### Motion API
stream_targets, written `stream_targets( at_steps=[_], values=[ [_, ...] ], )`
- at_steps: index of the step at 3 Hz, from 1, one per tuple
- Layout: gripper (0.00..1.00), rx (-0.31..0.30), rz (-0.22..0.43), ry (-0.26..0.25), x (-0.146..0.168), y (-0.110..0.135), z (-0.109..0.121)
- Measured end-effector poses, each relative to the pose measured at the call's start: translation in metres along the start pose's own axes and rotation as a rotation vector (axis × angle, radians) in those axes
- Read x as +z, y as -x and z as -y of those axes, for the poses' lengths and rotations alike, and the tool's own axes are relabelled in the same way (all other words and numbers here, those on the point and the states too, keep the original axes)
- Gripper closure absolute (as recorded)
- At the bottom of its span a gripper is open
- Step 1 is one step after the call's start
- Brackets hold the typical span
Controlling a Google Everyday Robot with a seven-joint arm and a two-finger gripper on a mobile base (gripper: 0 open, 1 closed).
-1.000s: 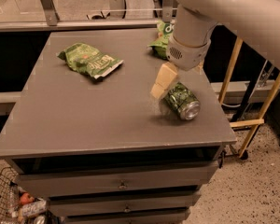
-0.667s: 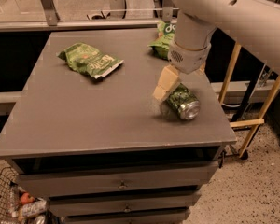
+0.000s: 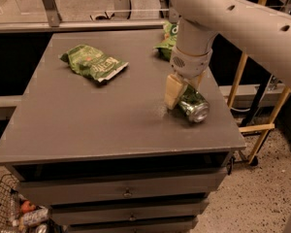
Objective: Place green can upright
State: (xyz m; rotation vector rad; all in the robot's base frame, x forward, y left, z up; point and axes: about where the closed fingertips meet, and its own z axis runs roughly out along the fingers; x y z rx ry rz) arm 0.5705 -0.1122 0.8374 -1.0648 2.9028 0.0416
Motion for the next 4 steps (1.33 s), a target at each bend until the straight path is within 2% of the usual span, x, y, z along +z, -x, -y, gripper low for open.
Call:
stream_targets(
  at_steps=[1,2,3,4],
  values=[
    [0.64,-0.046,0.021,0.014,-0.002,0.009,-0.011],
    [0.86,-0.169,0.153,0.04,-0.025,0.018,-0.035],
    [1.0,-0.369,0.464,0.094,-0.073,0.039,-0.074],
    [1.0,-0.434,0.699,0.197,-0.095,0.049,-0.086]
  ],
)
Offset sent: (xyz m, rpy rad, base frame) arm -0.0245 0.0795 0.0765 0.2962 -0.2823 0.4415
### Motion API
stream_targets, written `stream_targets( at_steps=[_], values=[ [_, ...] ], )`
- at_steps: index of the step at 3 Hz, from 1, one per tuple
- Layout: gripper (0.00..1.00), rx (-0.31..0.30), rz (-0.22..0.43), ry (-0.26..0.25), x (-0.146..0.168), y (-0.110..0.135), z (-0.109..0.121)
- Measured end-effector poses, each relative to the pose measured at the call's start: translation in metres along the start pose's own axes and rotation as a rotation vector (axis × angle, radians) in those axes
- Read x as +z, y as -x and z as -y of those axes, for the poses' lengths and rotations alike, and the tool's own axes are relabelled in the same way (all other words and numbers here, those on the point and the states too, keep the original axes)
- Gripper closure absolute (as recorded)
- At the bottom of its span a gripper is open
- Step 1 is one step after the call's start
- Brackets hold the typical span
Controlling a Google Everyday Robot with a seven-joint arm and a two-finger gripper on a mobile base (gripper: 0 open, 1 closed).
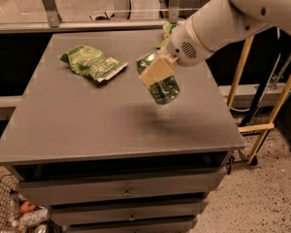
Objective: Place green can upright
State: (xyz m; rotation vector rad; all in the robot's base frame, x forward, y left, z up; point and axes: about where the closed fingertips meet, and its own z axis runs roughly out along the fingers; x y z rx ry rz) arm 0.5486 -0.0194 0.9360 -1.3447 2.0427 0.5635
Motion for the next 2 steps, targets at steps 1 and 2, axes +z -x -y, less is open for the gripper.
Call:
stream_targets(
  at_steps=[1,2],
  values=[
    [1.0,-0.043,0.256,0.1,-0.01,0.018,-0.004],
    [1.0,-0.183,0.369,0.128,-0.021,0.022,-0.012]
  ],
)
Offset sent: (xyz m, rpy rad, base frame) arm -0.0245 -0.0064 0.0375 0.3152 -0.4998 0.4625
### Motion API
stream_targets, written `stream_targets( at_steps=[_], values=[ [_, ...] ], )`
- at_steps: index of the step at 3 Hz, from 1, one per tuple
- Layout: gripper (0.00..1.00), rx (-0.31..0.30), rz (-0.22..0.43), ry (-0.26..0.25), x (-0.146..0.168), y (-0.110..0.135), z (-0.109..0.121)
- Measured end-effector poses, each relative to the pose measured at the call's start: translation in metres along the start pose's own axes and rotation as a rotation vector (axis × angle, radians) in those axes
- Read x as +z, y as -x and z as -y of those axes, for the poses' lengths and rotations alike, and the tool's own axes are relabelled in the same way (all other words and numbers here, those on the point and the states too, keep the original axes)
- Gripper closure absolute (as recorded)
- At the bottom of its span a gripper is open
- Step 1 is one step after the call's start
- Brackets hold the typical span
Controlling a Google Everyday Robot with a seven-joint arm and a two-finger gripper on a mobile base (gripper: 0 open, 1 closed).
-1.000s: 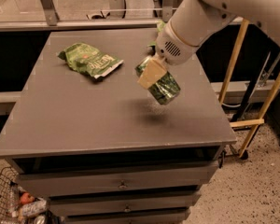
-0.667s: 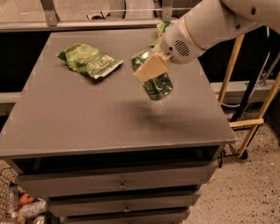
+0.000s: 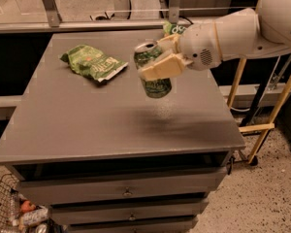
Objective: Place green can upright
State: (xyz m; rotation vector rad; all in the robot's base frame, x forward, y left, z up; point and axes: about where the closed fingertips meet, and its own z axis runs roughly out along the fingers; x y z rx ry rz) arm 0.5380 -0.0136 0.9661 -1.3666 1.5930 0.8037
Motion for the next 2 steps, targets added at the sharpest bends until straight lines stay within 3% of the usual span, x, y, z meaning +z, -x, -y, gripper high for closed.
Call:
stream_targets(
  at_steps=[1,2],
  values=[
    [1.0,-0.086,0.003,0.005,0.0025,0.0027,-0.0025],
    [1.0,-0.1,0.039,0.022,0.0031,-0.0033,-0.0038]
  ],
)
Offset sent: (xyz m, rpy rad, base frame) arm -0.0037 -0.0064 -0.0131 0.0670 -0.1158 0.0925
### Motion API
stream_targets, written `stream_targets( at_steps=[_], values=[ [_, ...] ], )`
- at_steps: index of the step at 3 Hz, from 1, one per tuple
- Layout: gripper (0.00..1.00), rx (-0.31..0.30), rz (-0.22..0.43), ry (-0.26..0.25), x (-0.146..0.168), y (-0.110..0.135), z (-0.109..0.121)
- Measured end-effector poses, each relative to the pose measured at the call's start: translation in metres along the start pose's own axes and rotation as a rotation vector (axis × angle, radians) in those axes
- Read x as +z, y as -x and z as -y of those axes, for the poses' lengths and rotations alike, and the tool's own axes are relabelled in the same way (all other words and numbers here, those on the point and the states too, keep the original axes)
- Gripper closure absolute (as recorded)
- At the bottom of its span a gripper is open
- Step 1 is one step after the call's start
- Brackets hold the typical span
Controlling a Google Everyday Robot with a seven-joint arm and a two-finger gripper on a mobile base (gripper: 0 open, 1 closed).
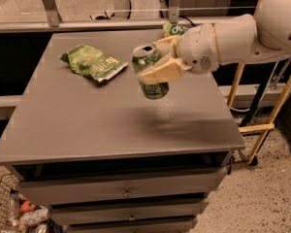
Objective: Place green can upright
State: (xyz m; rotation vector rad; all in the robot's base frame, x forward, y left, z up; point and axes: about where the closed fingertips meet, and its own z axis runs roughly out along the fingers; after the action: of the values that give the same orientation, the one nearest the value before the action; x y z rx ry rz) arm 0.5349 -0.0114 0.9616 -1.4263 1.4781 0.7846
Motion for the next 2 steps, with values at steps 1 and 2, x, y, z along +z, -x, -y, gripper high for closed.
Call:
stream_targets(
  at_steps=[1,2],
  values=[
    [1.0,0.0,0.106,0.005,-0.0014,-0.0106,0.0016],
    [1.0,-0.023,0.16,0.001,-0.0007,-0.0169,0.0019]
  ],
)
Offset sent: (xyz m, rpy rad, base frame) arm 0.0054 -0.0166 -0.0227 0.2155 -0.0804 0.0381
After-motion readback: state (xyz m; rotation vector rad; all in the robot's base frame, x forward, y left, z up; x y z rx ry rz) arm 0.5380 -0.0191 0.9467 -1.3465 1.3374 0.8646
